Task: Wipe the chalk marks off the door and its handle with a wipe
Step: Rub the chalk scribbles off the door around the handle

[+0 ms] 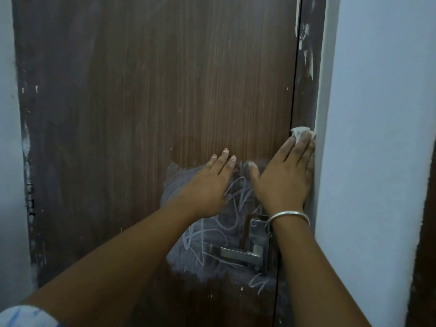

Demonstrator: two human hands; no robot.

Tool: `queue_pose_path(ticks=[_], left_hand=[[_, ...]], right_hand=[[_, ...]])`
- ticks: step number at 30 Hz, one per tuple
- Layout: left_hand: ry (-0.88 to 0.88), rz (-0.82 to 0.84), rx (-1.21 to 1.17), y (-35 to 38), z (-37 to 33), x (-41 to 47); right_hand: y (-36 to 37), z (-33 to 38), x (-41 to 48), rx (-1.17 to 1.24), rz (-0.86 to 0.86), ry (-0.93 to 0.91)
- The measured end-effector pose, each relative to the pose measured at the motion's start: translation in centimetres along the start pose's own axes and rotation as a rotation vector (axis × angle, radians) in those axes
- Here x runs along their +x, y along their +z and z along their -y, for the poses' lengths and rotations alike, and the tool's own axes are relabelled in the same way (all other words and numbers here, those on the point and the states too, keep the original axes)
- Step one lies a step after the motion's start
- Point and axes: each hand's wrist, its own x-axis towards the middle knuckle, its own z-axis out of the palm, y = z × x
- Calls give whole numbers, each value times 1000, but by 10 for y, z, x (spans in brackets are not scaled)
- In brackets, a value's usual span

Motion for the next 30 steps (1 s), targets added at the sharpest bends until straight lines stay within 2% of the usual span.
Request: queue_pose_path(ticks=[3, 8, 13, 15, 18, 20, 24, 26, 30], left_hand=[[-6, 8, 20, 4, 1, -3], [55, 58, 202, 12, 6, -15], [-13, 77, 178, 11, 17, -22], [-4, 79, 207, 11, 21, -24], [116, 83, 372, 17, 23, -29], [133, 78, 409, 23, 21, -31], [103, 55, 360, 27, 18, -27], [99, 52, 345, 26, 20, -26], [42, 4, 269, 23, 24, -26]], right_hand=[[6, -3, -22, -31, 50, -2], [13, -7, -50, 9, 80, 30], [18, 2, -53, 145, 84, 55], [20, 5, -52, 115, 104, -16], [26, 10, -55, 56, 153, -215], [27, 10, -56, 16, 144, -269], [22, 4, -49, -16, 58, -79], [21, 7, -46, 4, 72, -43], [27, 21, -49, -21, 167, -357]])
